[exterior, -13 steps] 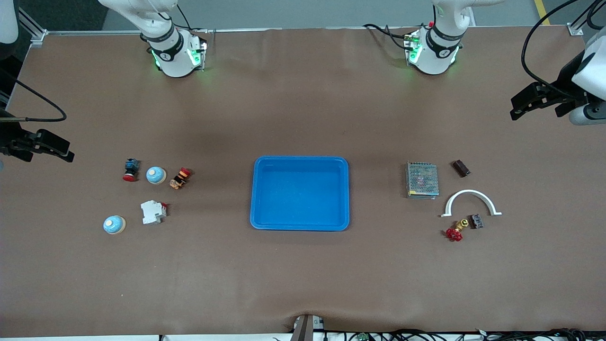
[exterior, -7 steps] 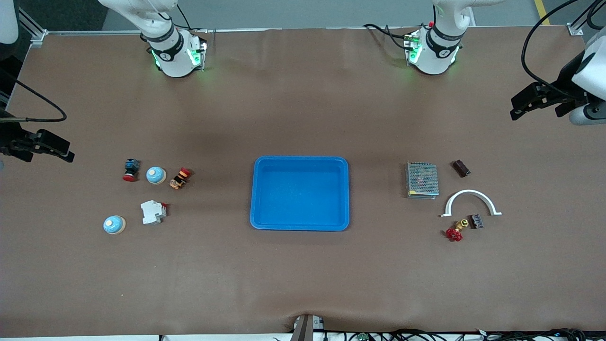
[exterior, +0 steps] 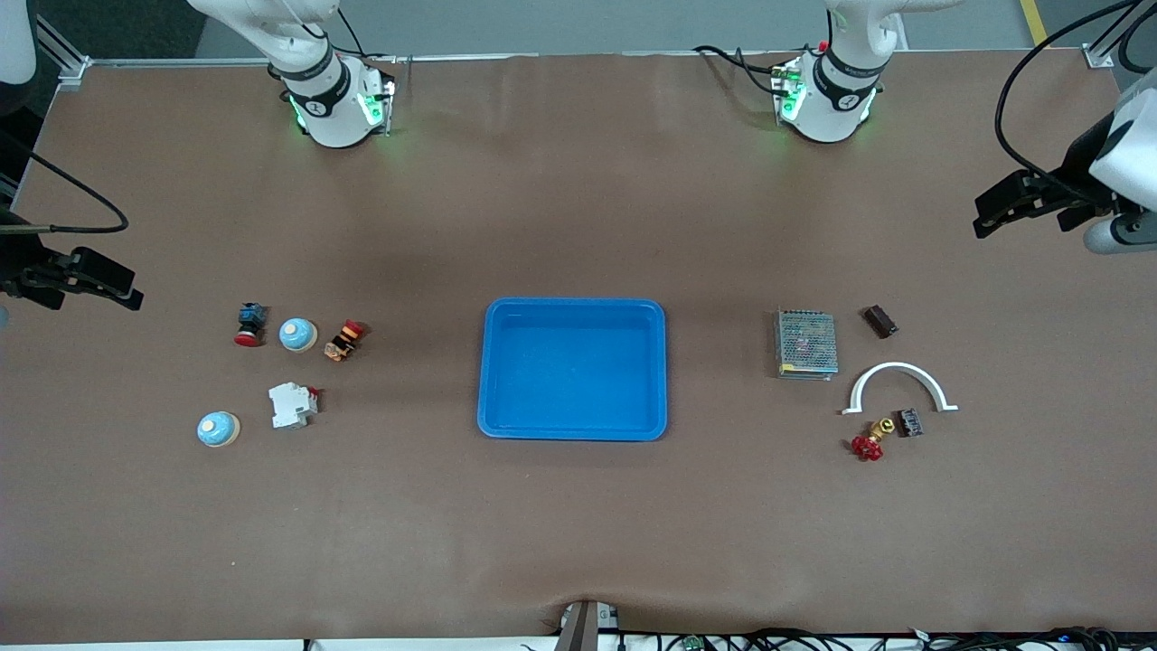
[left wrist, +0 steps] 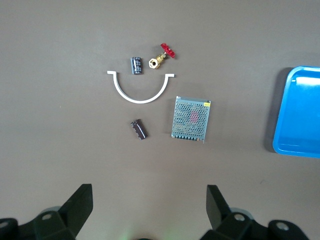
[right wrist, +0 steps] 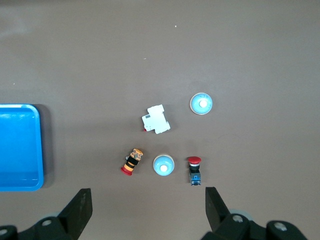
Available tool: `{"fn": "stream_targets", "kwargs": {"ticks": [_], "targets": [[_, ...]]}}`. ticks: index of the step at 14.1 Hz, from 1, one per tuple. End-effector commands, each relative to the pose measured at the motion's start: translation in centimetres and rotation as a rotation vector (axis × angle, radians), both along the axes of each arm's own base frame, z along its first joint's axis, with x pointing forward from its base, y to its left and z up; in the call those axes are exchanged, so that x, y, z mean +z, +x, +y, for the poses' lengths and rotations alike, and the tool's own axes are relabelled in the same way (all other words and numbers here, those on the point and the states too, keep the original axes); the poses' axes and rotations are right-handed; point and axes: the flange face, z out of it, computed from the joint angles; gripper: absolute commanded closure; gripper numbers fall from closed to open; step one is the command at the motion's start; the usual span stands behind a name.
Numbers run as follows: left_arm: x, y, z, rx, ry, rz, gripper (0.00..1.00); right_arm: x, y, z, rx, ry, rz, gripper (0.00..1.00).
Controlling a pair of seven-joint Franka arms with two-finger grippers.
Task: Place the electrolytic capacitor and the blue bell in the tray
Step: 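Reach the right gripper toward a blue bell while the left gripper reaches a capacitor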
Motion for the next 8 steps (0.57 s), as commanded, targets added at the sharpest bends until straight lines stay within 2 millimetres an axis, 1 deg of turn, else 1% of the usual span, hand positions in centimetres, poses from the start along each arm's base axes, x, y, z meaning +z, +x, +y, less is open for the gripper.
{"fn": "stream_targets", "kwargs": {"ticks": [1,3,4,5,7,8], "targets": [[-1.8,1.3,1.8,0.032,0.002,0.037,0.00,0.0,0.2,1.6,0.013,-0.009,0.011,0.00],[-3.9,1.6,3.1,0.054,0.002,0.063,0.00,-0.8,0.2,1.7,0.008,0.001,0.042,0.00],[-5.6,1.7,3.3,0.056,0.004,0.078,0.00,-1.3,0.2,1.9,0.012,0.007,0.058,0.00],[-7.2,1.8,3.4,0.058,0.009,0.085,0.00,-2.2,0.5,2.3,0.032,0.008,0.076,0.00],[-9.5,1.8,3.4,0.069,0.018,0.088,0.00,-4.1,1.3,4.9,0.083,-0.016,0.105,0.00],[-10.8,1.8,3.5,0.071,0.019,0.092,0.00,-5.1,1.6,5.6,0.099,-0.039,0.120,0.00]]}}
